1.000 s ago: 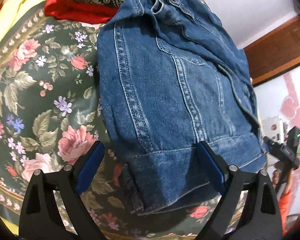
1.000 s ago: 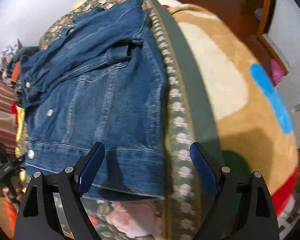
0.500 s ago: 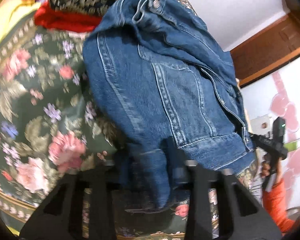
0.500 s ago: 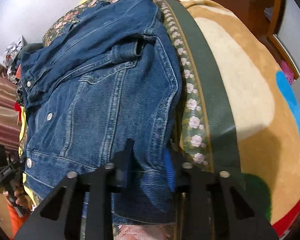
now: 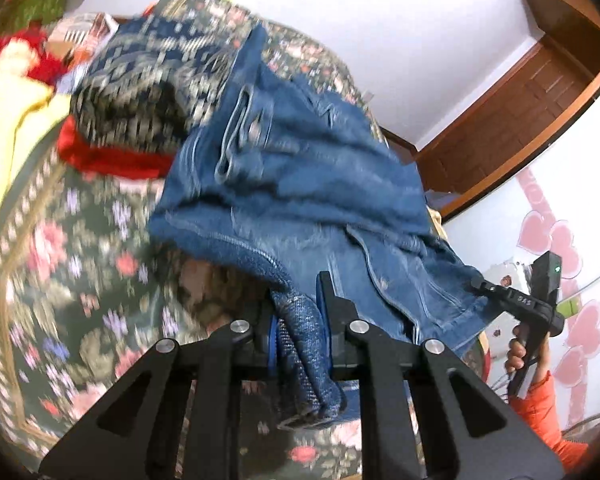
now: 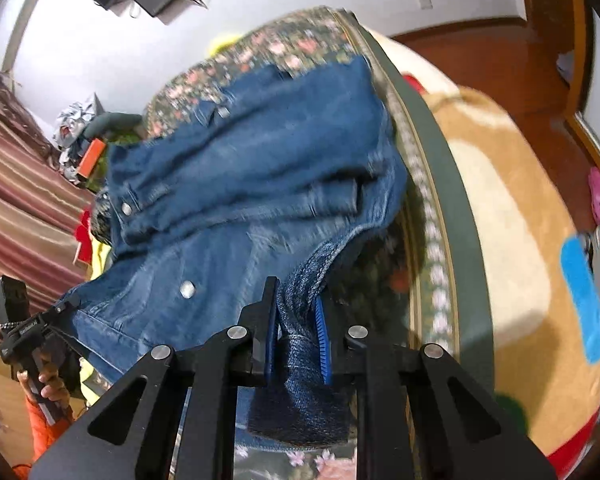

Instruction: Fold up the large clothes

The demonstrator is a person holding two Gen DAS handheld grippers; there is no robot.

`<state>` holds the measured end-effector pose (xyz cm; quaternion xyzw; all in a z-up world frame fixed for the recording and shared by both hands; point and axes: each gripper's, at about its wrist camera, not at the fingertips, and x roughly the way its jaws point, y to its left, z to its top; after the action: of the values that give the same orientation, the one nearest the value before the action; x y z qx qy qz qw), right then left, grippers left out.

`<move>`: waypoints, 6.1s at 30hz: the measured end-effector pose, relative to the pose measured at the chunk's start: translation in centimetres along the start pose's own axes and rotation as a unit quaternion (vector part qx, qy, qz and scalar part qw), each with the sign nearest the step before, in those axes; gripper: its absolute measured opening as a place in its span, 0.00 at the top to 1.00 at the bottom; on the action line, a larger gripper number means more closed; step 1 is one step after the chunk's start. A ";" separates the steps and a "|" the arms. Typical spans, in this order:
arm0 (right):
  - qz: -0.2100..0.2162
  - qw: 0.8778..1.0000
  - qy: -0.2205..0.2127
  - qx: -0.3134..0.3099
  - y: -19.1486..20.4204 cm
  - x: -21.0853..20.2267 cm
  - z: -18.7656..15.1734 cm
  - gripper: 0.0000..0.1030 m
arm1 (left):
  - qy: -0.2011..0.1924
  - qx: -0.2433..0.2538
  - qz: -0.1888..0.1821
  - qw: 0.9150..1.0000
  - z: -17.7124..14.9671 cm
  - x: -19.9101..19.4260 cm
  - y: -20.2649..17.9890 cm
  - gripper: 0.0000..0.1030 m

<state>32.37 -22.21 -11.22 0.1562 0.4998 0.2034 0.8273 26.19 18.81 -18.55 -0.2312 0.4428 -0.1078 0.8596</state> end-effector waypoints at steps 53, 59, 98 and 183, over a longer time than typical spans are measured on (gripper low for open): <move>-0.062 0.998 -0.013 0.002 -1.6 6.6 13.8 0.60 | -0.015 0.102 0.111 0.988 14.5 10.0 -1.6 0.36; -0.068 0.995 -0.003 -0.074 1.9 5.4 11.0 0.60 | 0.008 0.139 0.084 0.987 11.1 9.5 -3.3 0.34; -0.096 0.988 -0.065 -0.106 7.3 12.2 18.6 0.57 | -0.018 0.317 0.249 0.915 18.0 16.6 -7.3 0.33; -0.083 0.979 0.005 -0.187 9.6 9.7 6.6 0.43 | -0.094 0.078 0.177 0.976 8.7 5.4 1.2 0.00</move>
<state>40.58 -9.49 -11.23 -0.0443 0.4684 0.2248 0.8533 36.41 20.32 -18.64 -0.0903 0.3838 0.0345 0.9183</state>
